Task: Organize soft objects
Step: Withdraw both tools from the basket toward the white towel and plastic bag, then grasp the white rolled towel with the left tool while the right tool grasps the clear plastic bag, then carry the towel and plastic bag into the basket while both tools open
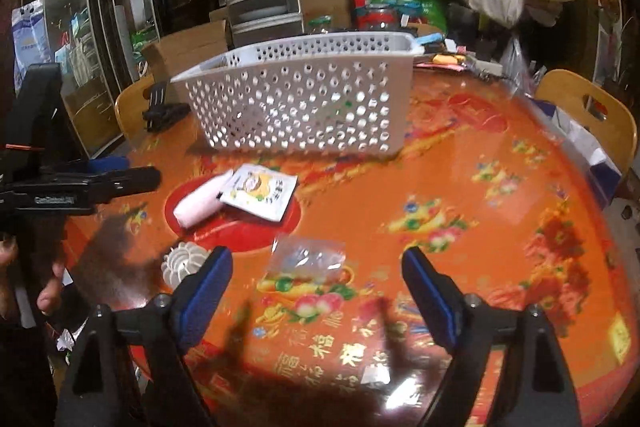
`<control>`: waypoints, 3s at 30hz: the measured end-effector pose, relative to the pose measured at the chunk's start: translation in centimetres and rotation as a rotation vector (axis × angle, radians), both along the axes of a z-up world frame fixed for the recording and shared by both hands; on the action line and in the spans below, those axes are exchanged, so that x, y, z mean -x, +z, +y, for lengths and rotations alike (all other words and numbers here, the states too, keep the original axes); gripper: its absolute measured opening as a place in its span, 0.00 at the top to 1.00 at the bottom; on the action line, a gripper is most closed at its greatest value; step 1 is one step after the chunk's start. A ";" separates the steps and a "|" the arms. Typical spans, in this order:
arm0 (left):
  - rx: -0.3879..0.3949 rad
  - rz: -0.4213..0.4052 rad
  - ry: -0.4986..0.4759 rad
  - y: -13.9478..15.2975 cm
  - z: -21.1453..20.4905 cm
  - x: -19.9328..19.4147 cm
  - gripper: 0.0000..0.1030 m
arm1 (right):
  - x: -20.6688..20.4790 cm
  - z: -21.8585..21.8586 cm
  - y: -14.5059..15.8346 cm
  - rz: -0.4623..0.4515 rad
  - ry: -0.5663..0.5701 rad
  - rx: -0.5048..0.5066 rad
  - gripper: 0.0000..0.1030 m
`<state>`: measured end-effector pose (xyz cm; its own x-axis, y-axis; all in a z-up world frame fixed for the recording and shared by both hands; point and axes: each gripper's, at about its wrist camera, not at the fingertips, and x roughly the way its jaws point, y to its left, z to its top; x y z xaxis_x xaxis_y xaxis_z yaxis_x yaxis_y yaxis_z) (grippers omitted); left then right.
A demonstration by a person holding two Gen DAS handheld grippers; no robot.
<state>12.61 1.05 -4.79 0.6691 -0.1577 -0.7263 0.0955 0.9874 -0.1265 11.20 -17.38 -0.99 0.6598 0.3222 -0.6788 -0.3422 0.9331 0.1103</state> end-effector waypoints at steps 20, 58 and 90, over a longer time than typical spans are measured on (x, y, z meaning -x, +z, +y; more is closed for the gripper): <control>-0.059 0.095 -0.073 -4.1 -2.3 -5.3 0.38 | -2.1 3.4 -3.2 0.070 0.038 0.091 0.48; -0.035 -0.080 -0.023 0.2 0.1 -0.3 0.71 | -1.5 2.9 -1.3 0.006 0.054 0.046 0.50; -0.036 -0.172 0.019 7.5 -0.5 1.8 0.71 | -2.7 0.2 6.8 -0.122 0.045 -0.002 0.50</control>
